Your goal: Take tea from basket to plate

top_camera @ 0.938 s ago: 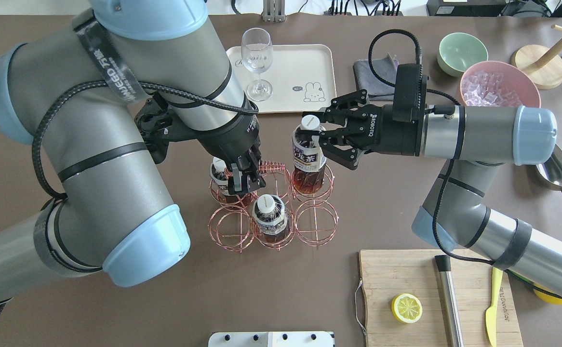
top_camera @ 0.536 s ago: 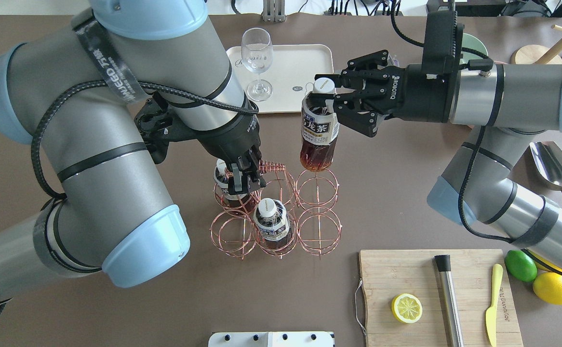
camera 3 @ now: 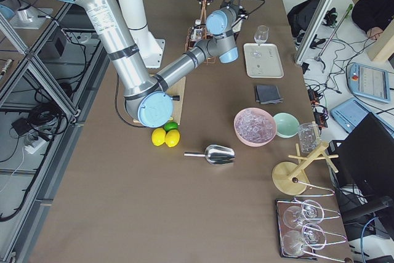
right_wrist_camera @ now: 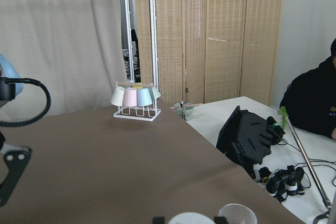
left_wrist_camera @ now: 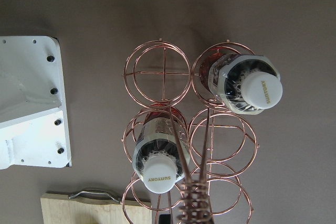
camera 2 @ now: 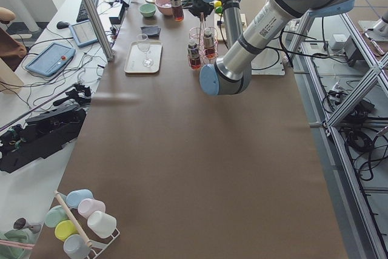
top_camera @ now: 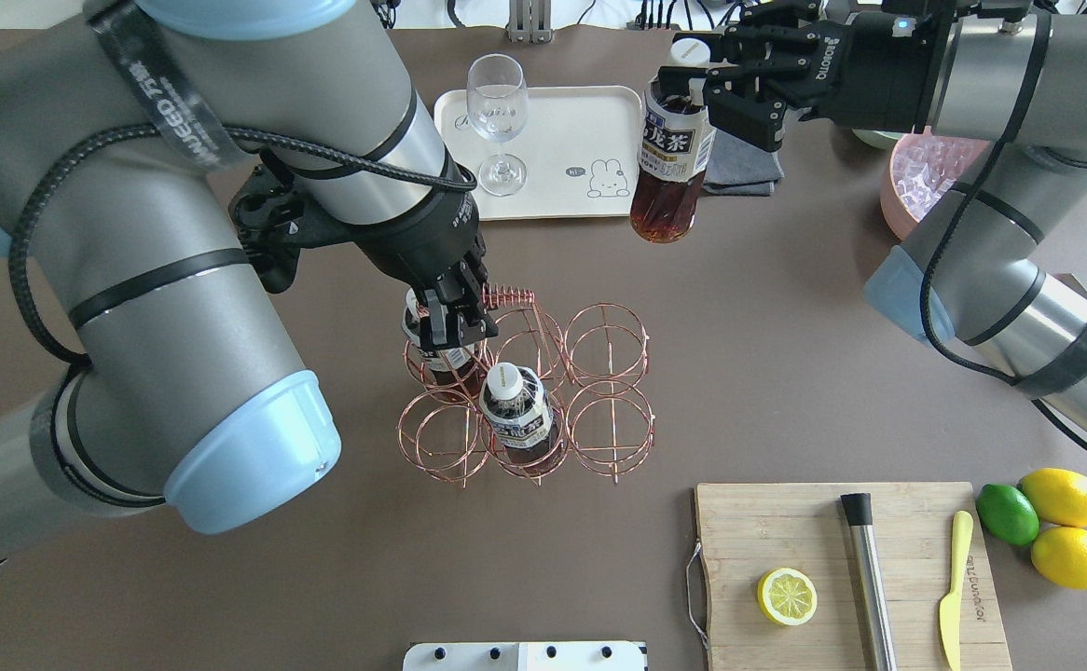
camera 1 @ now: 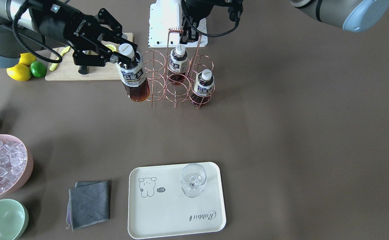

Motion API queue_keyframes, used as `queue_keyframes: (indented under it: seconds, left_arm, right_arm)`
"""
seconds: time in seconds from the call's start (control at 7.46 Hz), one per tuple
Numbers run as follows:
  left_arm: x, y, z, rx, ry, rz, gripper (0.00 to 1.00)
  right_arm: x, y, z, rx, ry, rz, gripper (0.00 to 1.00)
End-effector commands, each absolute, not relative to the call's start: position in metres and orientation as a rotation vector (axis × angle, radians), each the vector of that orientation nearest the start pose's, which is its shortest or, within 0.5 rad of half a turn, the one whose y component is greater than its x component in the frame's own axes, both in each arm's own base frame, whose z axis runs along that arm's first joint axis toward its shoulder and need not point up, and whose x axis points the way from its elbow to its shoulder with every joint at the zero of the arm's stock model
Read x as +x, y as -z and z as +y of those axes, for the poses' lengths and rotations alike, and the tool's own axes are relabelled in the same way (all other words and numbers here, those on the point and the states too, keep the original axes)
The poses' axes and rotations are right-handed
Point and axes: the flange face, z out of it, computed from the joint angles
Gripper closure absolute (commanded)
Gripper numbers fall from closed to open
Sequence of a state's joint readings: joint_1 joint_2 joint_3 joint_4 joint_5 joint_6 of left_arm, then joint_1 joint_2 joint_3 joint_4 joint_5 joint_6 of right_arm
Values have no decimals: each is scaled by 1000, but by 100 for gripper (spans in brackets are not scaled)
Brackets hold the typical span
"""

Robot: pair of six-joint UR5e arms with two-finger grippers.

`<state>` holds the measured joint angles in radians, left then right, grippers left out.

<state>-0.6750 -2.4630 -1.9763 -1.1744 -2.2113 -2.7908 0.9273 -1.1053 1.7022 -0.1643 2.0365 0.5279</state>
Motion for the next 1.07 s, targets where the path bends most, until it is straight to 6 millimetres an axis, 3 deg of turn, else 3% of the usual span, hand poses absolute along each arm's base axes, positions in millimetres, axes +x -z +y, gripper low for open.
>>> queue_keyframes:
  seconds: [0.0, 0.13, 0.4, 0.54, 0.67, 0.94]
  left_arm:
    - [345, -31, -442, -828, 1488, 755, 100]
    - [321, -47, -463, -766, 1485, 752, 100]
    - [249, -96, -507, -705, 1402, 761, 100]
    - [209, -120, -531, -674, 1411, 773, 100]
    - [187, -150, -539, -640, 1398, 762, 100]
    - [124, -210, -577, -586, 1418, 719, 100]
  right_arm:
    - [-265, -225, -576, 1465, 396, -1184, 100]
    - [-274, -232, -602, 1482, 346, -1109, 100]
    - [-309, -247, -632, 1507, 218, -1026, 100]
    - [-338, -259, -632, 1524, 161, -1004, 100]
    - [-365, -262, -630, 1532, 131, -999, 100]
    - [-414, -281, -619, 1532, 79, -984, 100]
